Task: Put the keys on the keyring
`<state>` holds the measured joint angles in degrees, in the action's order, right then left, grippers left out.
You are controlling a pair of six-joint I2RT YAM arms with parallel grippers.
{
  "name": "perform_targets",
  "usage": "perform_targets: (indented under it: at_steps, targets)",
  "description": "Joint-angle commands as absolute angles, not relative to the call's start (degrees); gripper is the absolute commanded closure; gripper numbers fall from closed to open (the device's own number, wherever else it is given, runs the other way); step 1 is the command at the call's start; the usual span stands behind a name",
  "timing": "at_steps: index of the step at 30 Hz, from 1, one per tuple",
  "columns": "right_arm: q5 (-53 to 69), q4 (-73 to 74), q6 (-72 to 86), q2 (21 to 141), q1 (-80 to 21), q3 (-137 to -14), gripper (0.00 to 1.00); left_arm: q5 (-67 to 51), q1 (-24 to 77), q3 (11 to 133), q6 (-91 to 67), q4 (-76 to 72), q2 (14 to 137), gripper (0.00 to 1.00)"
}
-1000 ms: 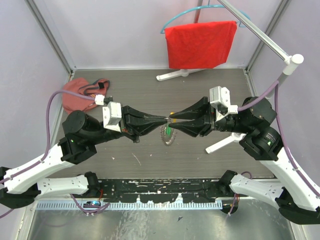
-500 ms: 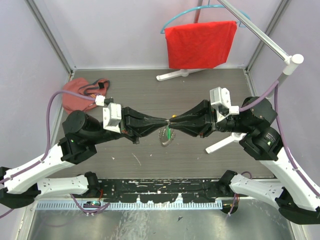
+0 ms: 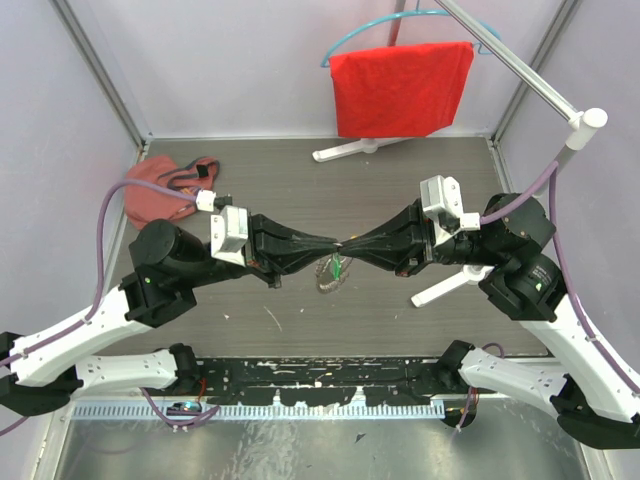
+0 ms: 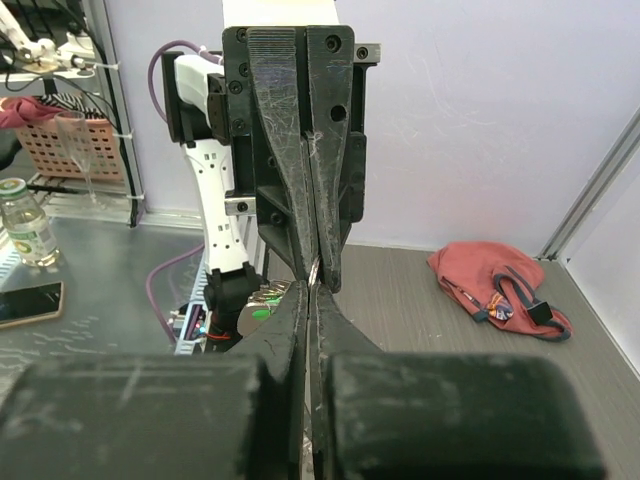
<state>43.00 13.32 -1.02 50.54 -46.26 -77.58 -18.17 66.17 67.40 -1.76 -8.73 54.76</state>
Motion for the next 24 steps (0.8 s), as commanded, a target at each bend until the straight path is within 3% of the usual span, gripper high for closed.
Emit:
perform_targets:
  at_steps: [1, 4, 9, 15, 24]
  targets:
    - [43.9, 11.52, -1.09, 50.42, -46.24, -80.06, 0.99, -18.79, 66.36, 68.96, -2.02, -9.93, 55.12, 1.0]
    - [43.77, 13.14, -1.85, 50.34, -46.23, -80.68, 0.99, -19.37, 66.36, 69.32, -1.98, -9.22, 55.22, 0.98]
    - [43.76, 16.73, -3.31, 50.6, -46.25, -82.72, 0.99, -23.13, 66.36, 70.81, -1.42, -6.26, 55.16, 0.82]
    - [44.76, 20.08, -4.36, 50.87, -46.28, -84.36, 0.99, -28.67, 66.37, 73.16, -0.74, -0.46, 55.45, 0.69]
    - [43.25, 32.47, -9.41, 53.2, -46.24, -89.65, 0.99, -22.28, 66.36, 78.63, 3.07, 12.45, 55.49, 0.57]
